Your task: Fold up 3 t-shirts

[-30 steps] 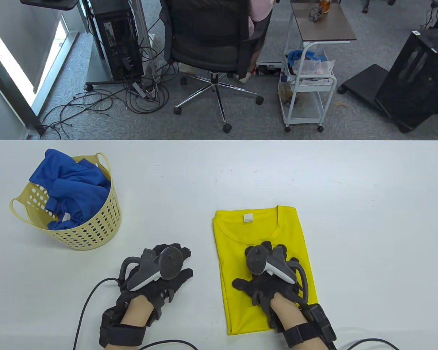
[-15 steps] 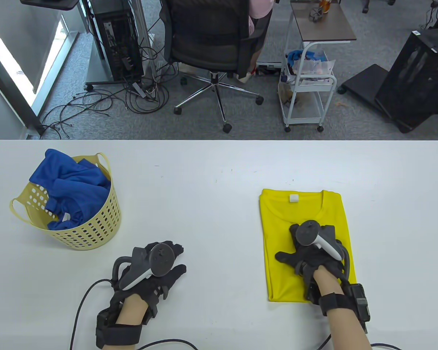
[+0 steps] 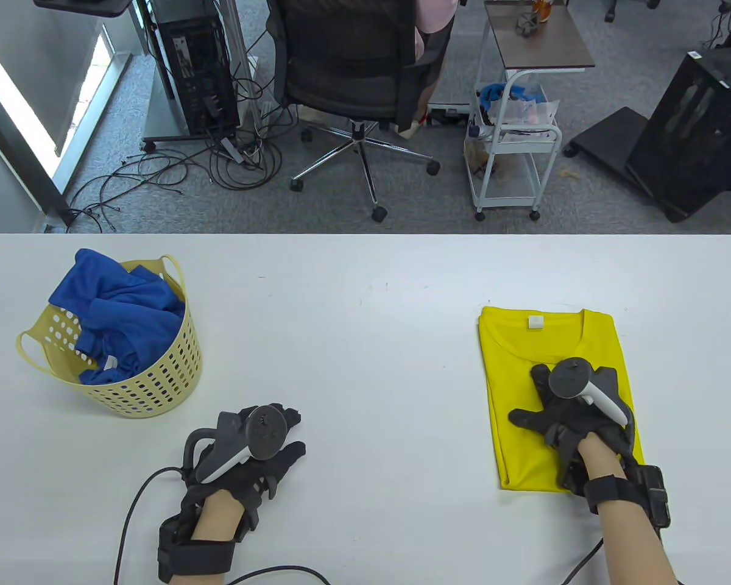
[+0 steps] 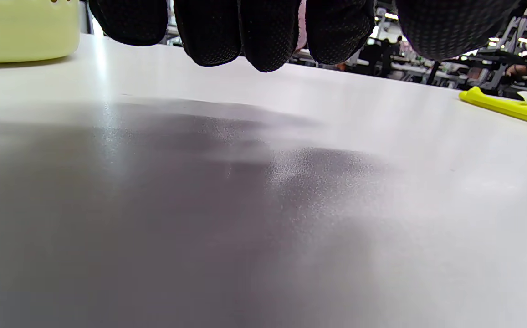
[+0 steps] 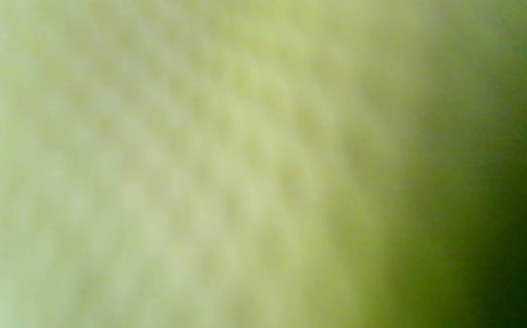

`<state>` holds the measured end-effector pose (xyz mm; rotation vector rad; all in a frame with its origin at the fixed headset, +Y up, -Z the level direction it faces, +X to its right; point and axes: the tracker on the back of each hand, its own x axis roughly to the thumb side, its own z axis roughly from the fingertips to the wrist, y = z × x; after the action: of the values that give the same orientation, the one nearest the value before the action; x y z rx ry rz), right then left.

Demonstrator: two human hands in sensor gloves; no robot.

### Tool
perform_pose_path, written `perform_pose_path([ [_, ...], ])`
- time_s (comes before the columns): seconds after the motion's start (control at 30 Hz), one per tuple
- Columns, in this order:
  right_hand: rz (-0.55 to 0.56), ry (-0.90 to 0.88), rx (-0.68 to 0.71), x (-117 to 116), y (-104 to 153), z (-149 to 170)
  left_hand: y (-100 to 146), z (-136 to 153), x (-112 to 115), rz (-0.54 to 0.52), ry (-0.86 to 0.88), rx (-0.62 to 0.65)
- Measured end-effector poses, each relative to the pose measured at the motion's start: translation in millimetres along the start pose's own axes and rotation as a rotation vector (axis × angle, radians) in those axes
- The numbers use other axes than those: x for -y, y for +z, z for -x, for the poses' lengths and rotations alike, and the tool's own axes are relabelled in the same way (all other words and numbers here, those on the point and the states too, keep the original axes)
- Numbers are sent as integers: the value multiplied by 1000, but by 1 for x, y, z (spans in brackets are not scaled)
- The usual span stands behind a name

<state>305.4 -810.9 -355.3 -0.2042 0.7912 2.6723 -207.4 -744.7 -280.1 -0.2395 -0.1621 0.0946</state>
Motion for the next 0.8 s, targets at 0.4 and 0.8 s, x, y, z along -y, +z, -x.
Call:
perform_pose_path([
  [0.4, -10, 9, 30, 7, 1, 21, 1, -1, 2, 15, -6, 1],
  [0.8, 15, 8, 27, 8, 3, 23, 2, 0, 2, 3, 13, -1],
])
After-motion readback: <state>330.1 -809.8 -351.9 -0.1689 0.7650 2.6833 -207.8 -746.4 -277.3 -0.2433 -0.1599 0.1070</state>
